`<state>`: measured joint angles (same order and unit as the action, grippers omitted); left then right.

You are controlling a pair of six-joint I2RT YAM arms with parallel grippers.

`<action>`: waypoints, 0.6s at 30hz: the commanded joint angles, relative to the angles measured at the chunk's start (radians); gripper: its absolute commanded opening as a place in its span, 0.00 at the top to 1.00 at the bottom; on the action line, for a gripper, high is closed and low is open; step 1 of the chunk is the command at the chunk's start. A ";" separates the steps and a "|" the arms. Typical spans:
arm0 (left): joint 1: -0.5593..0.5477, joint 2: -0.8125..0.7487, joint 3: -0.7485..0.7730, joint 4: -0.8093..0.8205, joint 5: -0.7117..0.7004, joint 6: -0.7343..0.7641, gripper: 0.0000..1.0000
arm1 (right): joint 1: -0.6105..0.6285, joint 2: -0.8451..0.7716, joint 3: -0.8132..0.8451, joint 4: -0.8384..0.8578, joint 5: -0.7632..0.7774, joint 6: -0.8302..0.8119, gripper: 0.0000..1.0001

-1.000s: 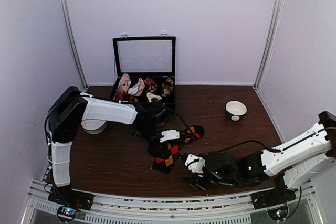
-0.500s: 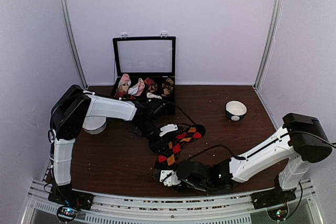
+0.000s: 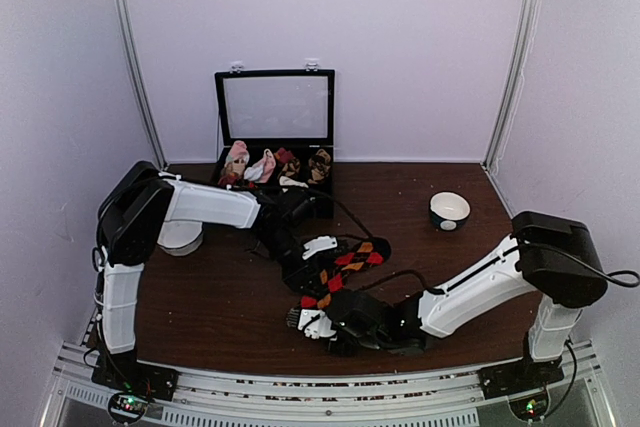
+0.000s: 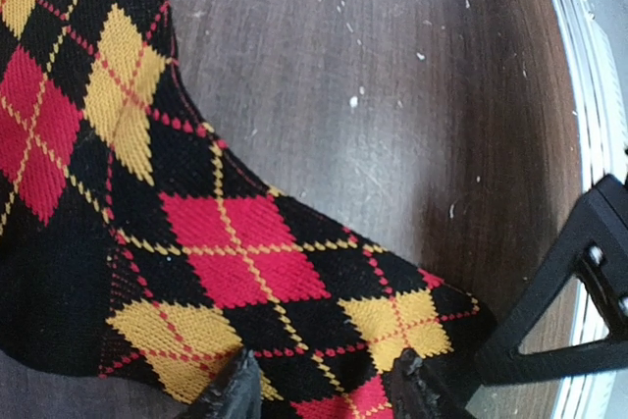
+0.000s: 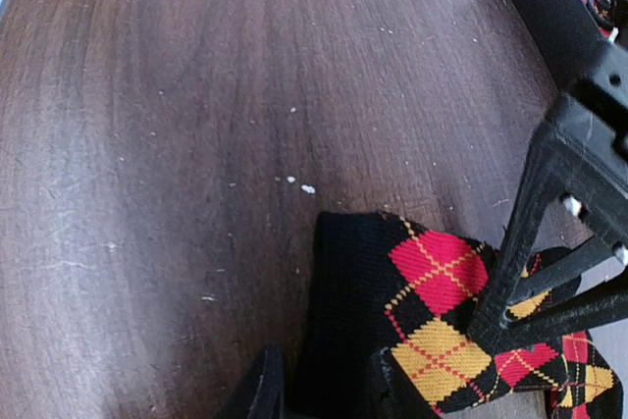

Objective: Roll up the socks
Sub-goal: Pick up the sock from the center of the board.

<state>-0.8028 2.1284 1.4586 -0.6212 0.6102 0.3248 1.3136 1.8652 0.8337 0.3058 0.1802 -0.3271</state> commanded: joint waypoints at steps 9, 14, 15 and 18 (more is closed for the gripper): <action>0.080 -0.095 -0.045 -0.089 0.022 0.072 0.27 | -0.056 0.046 -0.023 -0.132 -0.122 0.088 0.88; 0.096 -0.164 -0.065 -0.091 0.010 0.102 0.20 | -0.066 0.054 0.020 -0.178 -0.189 0.093 1.00; 0.100 -0.178 -0.074 -0.092 0.013 0.110 0.19 | -0.068 0.051 0.028 -0.190 -0.200 0.095 1.00; 0.123 -0.217 -0.108 -0.092 0.039 0.125 0.15 | -0.068 0.039 0.044 -0.220 -0.219 0.090 1.00</action>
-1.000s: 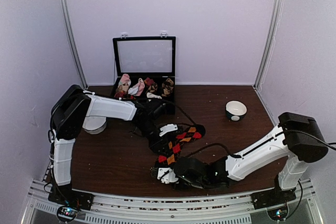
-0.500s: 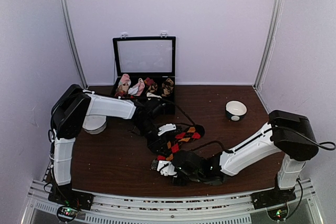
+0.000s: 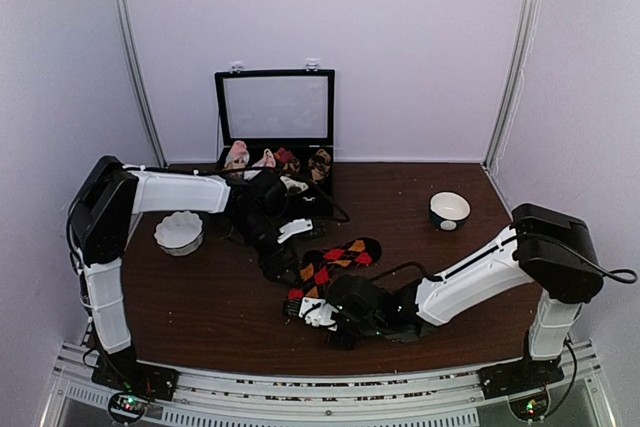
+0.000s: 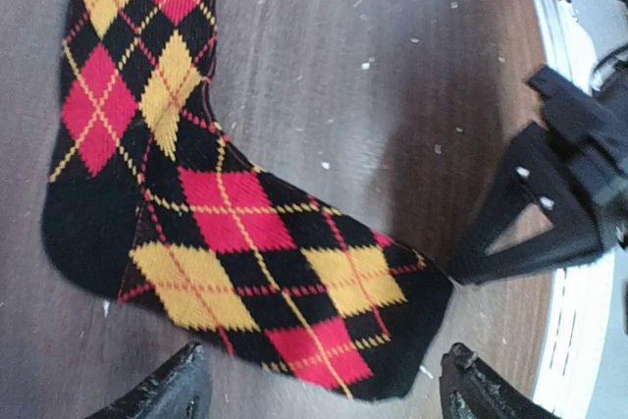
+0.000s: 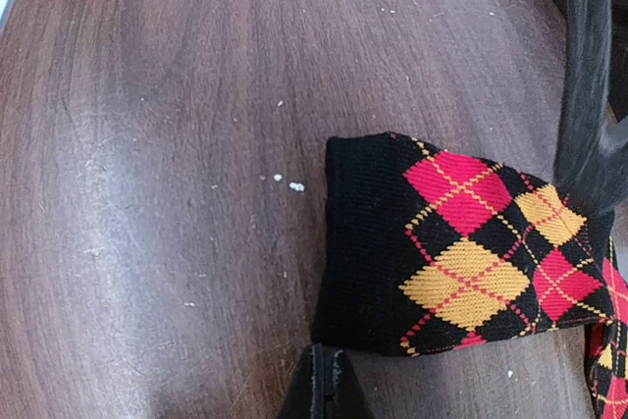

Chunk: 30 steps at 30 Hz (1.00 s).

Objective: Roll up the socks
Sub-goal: Pick up the sock from the center of the board.

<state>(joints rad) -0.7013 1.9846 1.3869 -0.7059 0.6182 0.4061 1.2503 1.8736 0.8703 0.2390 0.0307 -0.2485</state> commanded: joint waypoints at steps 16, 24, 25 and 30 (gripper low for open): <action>0.113 -0.104 -0.084 -0.062 0.051 0.050 0.18 | 0.047 -0.063 0.006 -0.063 0.101 -0.110 0.64; 0.153 -0.150 -0.136 -0.075 0.043 0.068 0.14 | 0.022 0.031 0.086 -0.035 0.103 -0.134 0.65; 0.154 -0.157 -0.142 -0.074 0.040 0.068 0.14 | 0.016 0.039 0.092 -0.037 0.095 -0.130 0.66; 0.163 -0.188 -0.158 -0.073 0.032 0.067 0.14 | -0.005 0.079 0.107 -0.066 0.060 -0.075 0.69</action>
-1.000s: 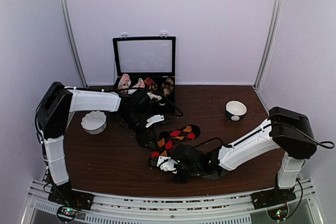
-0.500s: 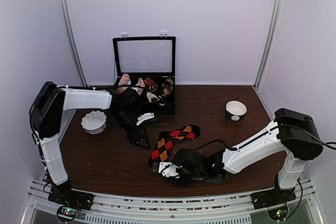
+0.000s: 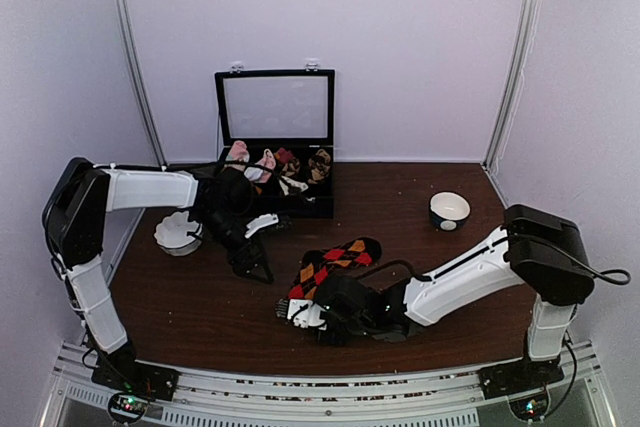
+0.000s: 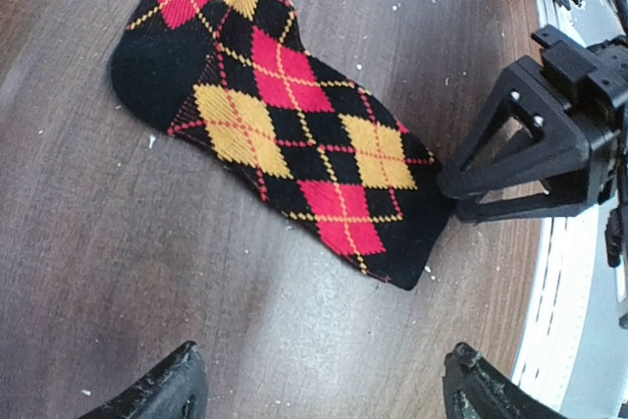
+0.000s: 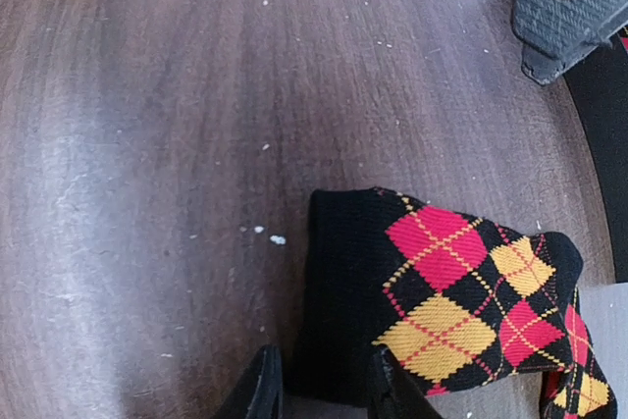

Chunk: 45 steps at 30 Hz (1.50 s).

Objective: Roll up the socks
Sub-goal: Pick up the sock from the center of the board, then roll the sock at the center of the board.

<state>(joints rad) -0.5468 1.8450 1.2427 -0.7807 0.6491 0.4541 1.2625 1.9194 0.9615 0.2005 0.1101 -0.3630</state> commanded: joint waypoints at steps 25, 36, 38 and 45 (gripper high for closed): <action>-0.041 -0.186 -0.174 0.012 0.000 0.279 0.18 | -0.231 0.010 -0.009 -0.015 -0.660 0.639 1.00; -0.256 -0.144 -0.147 0.132 -0.206 0.296 0.23 | -0.322 0.039 -0.081 0.310 -0.857 1.037 1.00; -0.294 -0.115 -0.138 0.168 -0.256 0.301 0.25 | -0.332 0.045 -0.105 0.388 -0.872 1.117 1.00; -0.355 -0.042 -0.094 0.247 -0.363 0.302 0.34 | -0.335 0.050 -0.120 0.397 -0.873 1.160 1.00</action>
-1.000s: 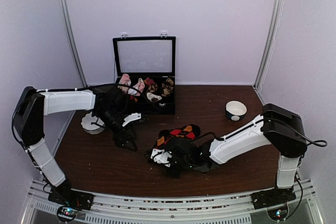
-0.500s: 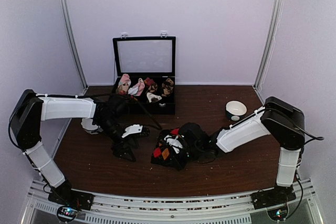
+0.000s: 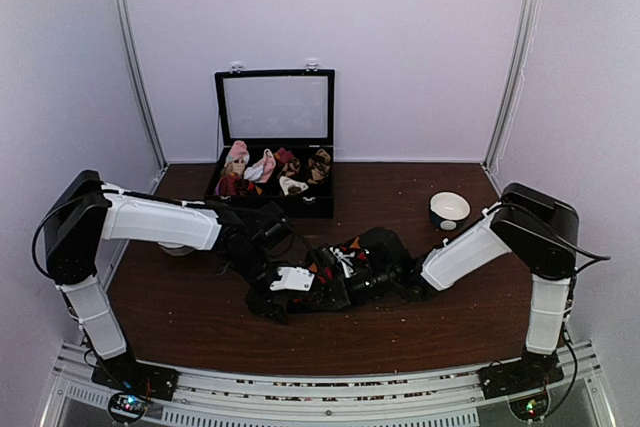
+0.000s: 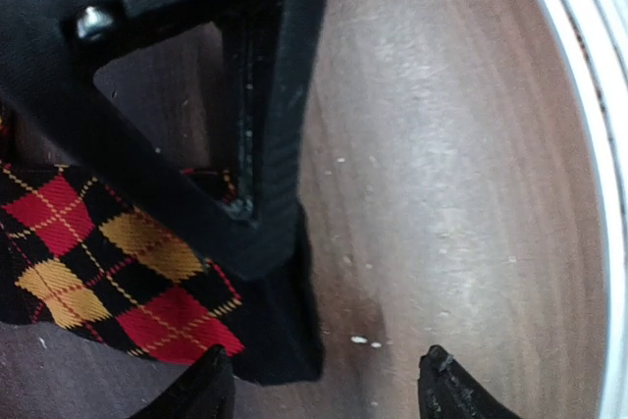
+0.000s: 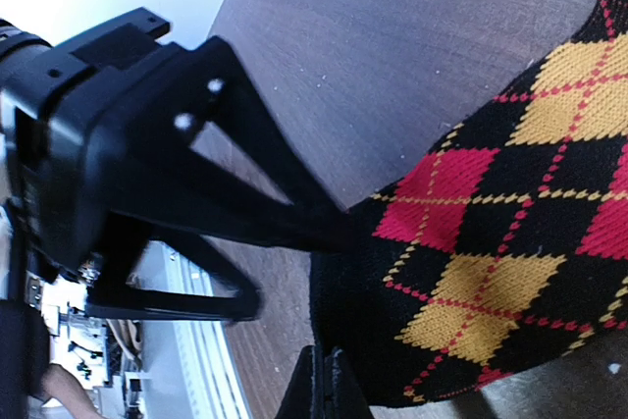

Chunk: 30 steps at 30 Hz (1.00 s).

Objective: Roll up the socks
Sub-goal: Roll the sock at the center of the board.

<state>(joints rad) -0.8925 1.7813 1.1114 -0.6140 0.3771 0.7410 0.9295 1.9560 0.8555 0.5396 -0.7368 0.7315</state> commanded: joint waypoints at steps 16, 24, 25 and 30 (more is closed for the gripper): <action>-0.053 0.092 0.055 0.036 -0.062 0.026 0.36 | -0.017 0.011 -0.065 0.153 -0.017 0.123 1.00; -0.059 0.124 0.049 0.085 -0.145 -0.014 0.48 | -0.021 0.010 -0.076 0.207 -0.014 0.156 1.00; -0.059 0.131 0.054 0.086 -0.163 -0.026 0.53 | -0.021 0.009 -0.080 0.211 -0.013 0.158 1.00; -0.059 0.151 0.076 0.072 -0.189 -0.049 0.74 | -0.024 0.000 -0.101 0.200 0.002 0.147 1.00</action>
<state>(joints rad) -0.9447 1.8965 1.1706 -0.5461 0.2337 0.7197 0.9165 1.9675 0.7753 0.7189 -0.7471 0.8787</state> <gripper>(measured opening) 0.305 0.009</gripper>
